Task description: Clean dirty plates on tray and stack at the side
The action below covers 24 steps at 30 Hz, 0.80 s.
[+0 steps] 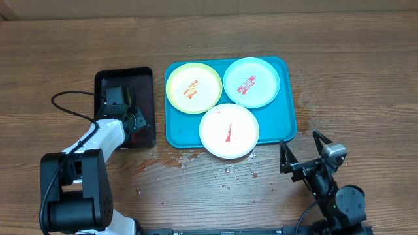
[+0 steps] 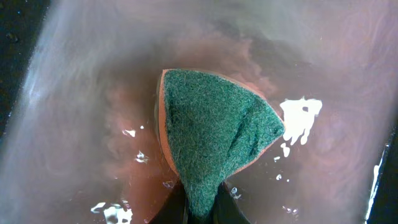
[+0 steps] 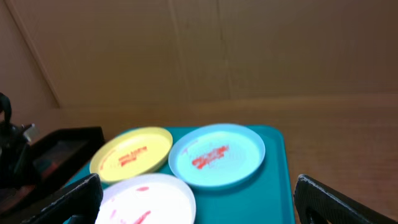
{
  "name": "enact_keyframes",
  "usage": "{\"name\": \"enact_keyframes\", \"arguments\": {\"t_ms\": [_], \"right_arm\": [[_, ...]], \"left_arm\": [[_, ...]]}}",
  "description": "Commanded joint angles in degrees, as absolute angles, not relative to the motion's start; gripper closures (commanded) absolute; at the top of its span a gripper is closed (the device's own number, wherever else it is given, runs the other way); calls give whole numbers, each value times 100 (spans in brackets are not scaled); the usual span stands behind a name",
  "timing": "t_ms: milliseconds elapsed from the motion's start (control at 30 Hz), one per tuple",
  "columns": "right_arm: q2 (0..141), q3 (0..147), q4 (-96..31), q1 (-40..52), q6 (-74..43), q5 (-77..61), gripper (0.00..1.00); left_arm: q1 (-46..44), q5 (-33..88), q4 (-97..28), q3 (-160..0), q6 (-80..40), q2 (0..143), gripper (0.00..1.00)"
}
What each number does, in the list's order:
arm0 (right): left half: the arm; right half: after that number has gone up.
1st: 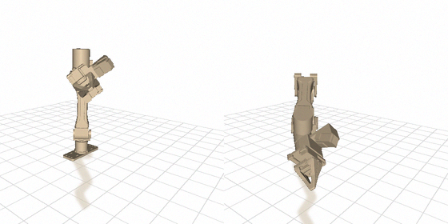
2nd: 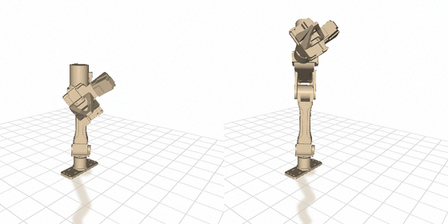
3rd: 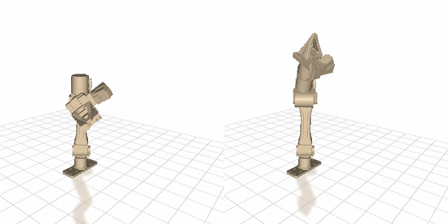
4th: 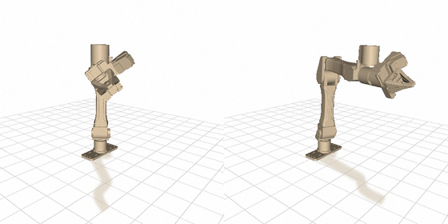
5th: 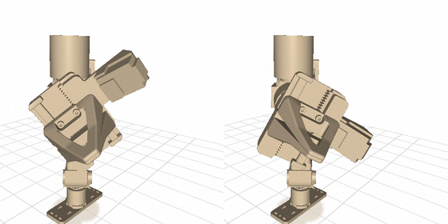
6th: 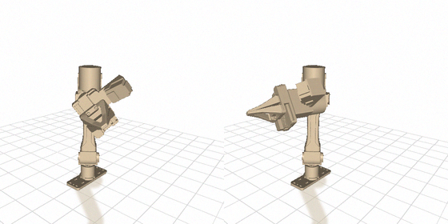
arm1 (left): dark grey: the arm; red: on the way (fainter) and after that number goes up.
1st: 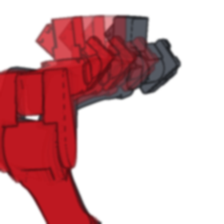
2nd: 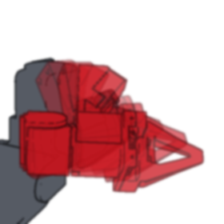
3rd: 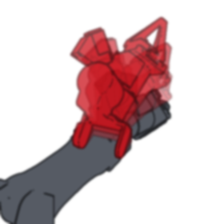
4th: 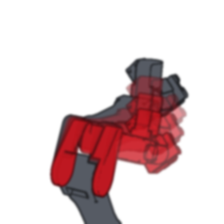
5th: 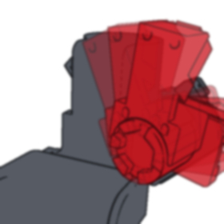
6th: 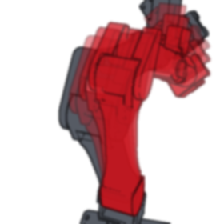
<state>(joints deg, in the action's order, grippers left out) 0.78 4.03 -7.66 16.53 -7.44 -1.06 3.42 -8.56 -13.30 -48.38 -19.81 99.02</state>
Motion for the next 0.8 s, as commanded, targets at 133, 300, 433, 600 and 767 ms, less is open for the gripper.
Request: {"name": "enact_keyframes", "arguments": {"t_ms": [133,300,433,600,767], "right_arm": [[16,381,-668,1675,-1457,-106,0],[99,419,-1328,1678,-2742,-858,0],[458,523,-1605,1675,-3328,-1210,0],[1090,786,-1706,1669,-3323,-1055,0],[2032,1350,-1581,1671,-3022,-845,0]], "left_arm": [[346,-521,-1496,-4978,-2252,9983,96],[346,-650,-2156,-5387,-2224,9983,96],[336,-790,-2786,-5911,-2106,9983,96],[329,-751,-3245,-6283,-2095,9979,96],[261,-648,-3535,-6497,-1874,9845,96]]}}
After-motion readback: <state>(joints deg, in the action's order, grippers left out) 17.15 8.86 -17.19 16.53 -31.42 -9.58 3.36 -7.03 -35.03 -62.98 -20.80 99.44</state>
